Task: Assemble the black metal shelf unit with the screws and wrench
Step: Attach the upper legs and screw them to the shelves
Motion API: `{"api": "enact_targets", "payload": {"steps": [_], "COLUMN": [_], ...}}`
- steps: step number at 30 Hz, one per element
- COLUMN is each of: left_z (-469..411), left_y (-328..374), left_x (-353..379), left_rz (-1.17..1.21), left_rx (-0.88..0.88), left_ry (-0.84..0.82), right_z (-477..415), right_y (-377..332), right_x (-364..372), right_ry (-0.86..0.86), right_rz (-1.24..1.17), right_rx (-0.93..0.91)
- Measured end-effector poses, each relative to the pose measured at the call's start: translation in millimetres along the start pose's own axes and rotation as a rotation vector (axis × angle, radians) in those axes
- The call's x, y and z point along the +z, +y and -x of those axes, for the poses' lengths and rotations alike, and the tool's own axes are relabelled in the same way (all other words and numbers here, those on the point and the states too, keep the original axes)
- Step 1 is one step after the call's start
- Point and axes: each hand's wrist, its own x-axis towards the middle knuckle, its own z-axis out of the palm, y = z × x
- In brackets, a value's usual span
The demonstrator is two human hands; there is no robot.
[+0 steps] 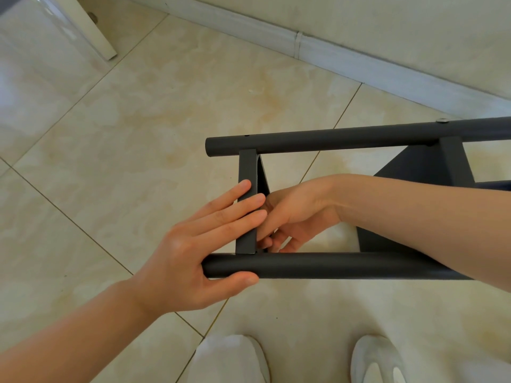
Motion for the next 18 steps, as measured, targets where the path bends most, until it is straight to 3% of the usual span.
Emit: {"api": "enact_targets", "payload": {"steps": [18], "left_z": [-4.2], "left_y": [-1.7], "left_x": [1.6], "left_rz": [-0.005], "left_rx": [0.009], "left_ry": [0.013], "right_z": [6.0], "right_y": [-0.2], "right_x": [-6.5], "right_ry": [0.003], "right_rz": [0.066], "right_rx": [-0.024]}}
